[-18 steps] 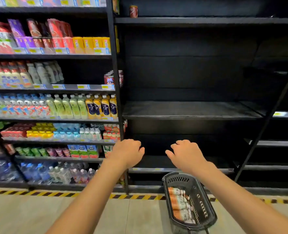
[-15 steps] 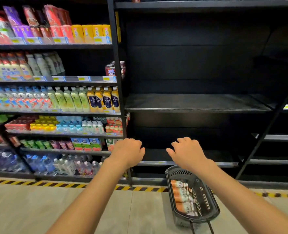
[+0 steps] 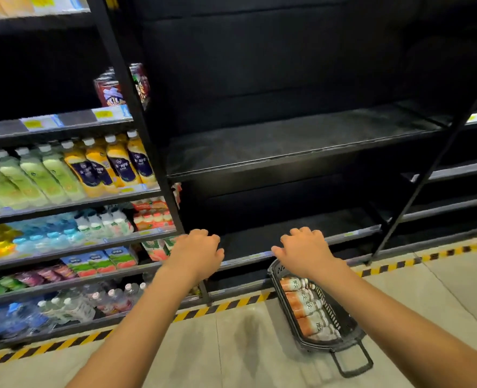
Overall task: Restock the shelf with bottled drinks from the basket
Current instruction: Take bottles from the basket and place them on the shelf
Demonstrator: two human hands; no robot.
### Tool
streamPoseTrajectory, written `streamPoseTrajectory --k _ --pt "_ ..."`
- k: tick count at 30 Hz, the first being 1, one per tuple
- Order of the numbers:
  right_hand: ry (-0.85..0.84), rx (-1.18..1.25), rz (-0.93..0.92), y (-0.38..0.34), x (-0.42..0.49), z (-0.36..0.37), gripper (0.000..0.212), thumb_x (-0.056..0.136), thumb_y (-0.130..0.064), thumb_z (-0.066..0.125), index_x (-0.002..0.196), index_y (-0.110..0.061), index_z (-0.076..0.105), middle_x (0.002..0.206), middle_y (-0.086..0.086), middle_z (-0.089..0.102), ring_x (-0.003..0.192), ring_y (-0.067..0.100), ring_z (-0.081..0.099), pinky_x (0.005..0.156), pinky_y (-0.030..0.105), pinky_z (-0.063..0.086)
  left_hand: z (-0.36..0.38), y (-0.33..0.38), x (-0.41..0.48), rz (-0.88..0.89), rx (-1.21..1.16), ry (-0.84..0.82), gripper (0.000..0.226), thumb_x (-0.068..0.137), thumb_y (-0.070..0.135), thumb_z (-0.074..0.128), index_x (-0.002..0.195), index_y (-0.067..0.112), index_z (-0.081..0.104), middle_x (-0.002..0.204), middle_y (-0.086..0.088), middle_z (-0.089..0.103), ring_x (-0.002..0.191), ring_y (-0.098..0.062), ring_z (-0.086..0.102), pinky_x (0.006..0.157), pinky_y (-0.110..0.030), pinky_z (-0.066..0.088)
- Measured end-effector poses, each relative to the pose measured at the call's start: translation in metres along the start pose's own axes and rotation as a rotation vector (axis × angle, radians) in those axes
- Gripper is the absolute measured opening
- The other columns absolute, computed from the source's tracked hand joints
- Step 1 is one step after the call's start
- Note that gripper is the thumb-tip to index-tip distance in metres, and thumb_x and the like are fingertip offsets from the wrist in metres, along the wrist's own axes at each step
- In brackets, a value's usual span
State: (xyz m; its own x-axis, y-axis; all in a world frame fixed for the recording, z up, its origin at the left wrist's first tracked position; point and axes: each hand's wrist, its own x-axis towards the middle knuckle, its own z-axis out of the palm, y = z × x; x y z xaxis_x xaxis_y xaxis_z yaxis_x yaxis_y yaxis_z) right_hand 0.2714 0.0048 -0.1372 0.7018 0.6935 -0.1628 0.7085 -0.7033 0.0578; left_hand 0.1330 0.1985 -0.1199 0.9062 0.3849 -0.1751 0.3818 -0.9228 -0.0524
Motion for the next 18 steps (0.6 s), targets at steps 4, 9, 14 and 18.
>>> streamPoseTrajectory --k 4,9,14,18 --pt "-0.079 0.065 0.151 0.006 0.042 0.015 0.048 0.101 -0.047 0.031 0.121 -0.018 0.063 0.127 0.009 0.061 0.12 0.03 0.051 0.099 0.044 0.039 0.003 -0.007 0.079 0.168 0.073 -0.073 0.042 0.101 0.042 0.034 0.127 0.019 0.057 0.123 -0.004 0.058 0.116 -0.026 0.053 0.091 -0.042 0.046" --pt "-0.215 0.134 0.377 0.046 0.06 0.043 0.053 0.101 -0.051 0.032 0.129 -0.017 0.06 0.138 0.012 0.055 0.128 0.032 0.047 0.105 0.046 0.036 0.018 0.031 0.167 0.404 0.145 -0.164 0.039 0.101 0.039 0.033 0.124 0.018 0.057 0.124 -0.006 0.058 0.117 -0.027 0.053 0.091 -0.043 0.046" --pt "-0.315 0.173 0.62 0.093 0.05 0.086 0.056 0.101 -0.055 0.031 0.129 -0.016 0.06 0.133 0.01 0.056 0.125 0.031 0.048 0.103 0.045 0.037 0.05 0.104 0.228 0.639 0.305 -0.181 0.033 0.101 0.033 0.036 0.119 0.015 0.058 0.122 -0.008 0.058 0.116 -0.028 0.052 0.088 -0.041 0.042" --pt "-0.396 0.232 0.762 0.116 0.044 0.138 0.049 0.1 -0.05 0.037 0.133 -0.02 0.056 0.136 0.009 0.056 0.126 0.03 0.047 0.102 0.045 0.036 0.087 0.162 0.262 0.791 0.351 -0.272 0.035 0.1 0.029 0.035 0.121 0.014 0.059 0.125 -0.01 0.059 0.118 -0.028 0.051 0.095 -0.042 0.04"
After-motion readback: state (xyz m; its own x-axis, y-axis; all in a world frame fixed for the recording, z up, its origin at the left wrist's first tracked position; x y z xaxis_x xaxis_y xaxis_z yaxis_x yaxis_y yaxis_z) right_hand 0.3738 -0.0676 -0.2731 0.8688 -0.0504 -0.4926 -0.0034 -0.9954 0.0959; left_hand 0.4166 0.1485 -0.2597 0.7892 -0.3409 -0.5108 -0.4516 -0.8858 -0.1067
